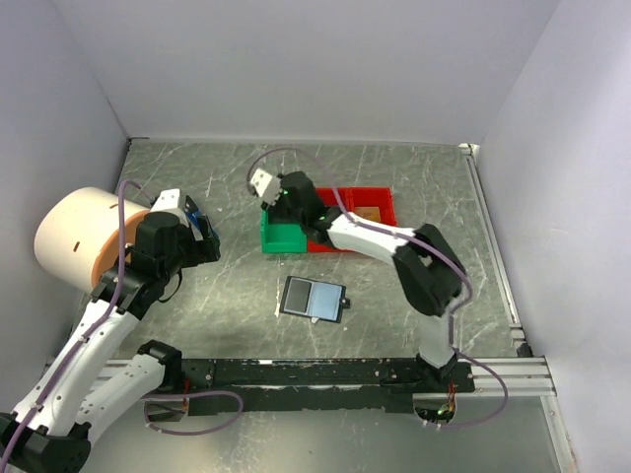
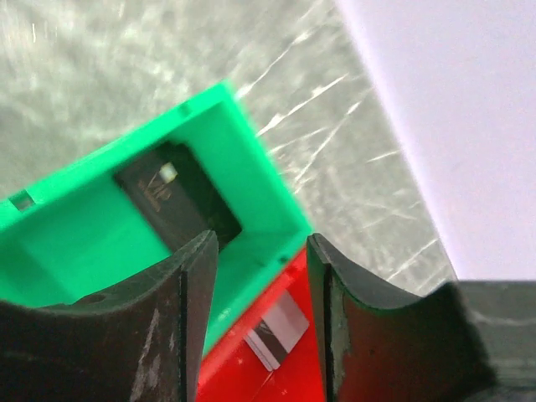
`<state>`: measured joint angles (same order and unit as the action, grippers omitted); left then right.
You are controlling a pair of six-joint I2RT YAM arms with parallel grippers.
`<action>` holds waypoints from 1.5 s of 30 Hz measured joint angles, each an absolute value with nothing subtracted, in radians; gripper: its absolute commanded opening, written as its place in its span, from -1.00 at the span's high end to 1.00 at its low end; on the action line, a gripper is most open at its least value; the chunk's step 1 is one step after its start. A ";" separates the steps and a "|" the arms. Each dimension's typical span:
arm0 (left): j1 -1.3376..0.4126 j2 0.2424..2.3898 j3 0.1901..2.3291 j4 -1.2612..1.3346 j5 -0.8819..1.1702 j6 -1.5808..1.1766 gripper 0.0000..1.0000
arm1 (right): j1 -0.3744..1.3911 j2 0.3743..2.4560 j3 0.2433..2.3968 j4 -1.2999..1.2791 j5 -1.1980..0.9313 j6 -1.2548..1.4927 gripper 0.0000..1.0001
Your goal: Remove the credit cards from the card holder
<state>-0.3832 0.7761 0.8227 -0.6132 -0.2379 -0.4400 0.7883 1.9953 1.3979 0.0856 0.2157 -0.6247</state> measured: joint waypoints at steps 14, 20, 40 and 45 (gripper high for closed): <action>-0.383 0.801 0.820 -0.603 -0.213 -0.422 -0.88 | 0.785 1.429 0.896 0.214 0.276 0.381 0.03; -0.383 0.805 0.810 -0.593 -0.196 -0.417 -0.91 | 0.785 1.339 0.665 0.165 0.149 0.706 -0.01; -0.532 1.053 0.651 -0.199 0.227 -0.726 -0.59 | 0.805 1.219 0.354 0.286 -0.002 1.130 0.28; -0.603 1.159 0.648 -0.182 0.225 -0.725 -0.51 | 0.807 1.293 0.387 0.317 -0.055 1.122 0.31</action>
